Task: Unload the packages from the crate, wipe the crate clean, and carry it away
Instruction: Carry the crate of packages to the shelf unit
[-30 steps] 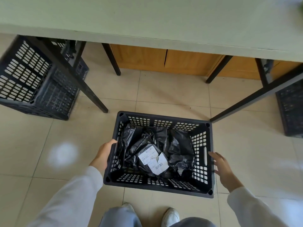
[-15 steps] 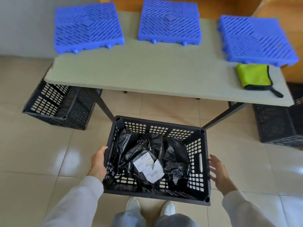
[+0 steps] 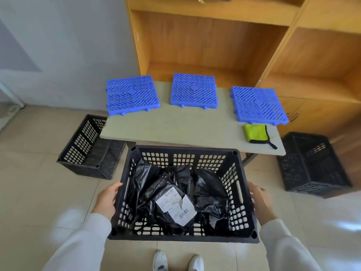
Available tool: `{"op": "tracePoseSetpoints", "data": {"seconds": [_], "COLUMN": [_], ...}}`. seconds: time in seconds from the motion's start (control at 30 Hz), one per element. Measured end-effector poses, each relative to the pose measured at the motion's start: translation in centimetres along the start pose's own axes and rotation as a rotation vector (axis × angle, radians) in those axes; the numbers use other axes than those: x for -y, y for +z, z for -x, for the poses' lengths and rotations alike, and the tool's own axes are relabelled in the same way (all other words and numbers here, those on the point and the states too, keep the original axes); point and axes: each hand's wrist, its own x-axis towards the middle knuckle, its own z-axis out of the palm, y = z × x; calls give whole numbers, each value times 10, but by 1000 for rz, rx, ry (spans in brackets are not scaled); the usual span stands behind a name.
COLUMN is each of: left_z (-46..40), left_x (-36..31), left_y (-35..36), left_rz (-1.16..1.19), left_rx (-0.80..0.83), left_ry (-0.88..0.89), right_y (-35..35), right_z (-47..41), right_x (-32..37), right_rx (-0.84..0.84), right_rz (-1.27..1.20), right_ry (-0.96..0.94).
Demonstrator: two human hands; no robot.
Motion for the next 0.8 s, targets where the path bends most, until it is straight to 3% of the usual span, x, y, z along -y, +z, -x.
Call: {"op": "tracePoseSetpoints", "data": {"seconds": [0.23, 0.57, 0.8], "left_z": [53, 95, 77], "left_x": [-54, -136, -179], "left_y": [-26, -31, -3], "left_rz": [28, 127, 139], "left_rx": [16, 133, 144], "left_ry": [228, 350, 344], "right_y": [-18, -32, -25], "right_z": [44, 80, 65], "right_x": [61, 124, 165], "right_rx": [-161, -174, -199], "right_rz": [-22, -171, -210], "right_ry": [-142, -297, -313]}}
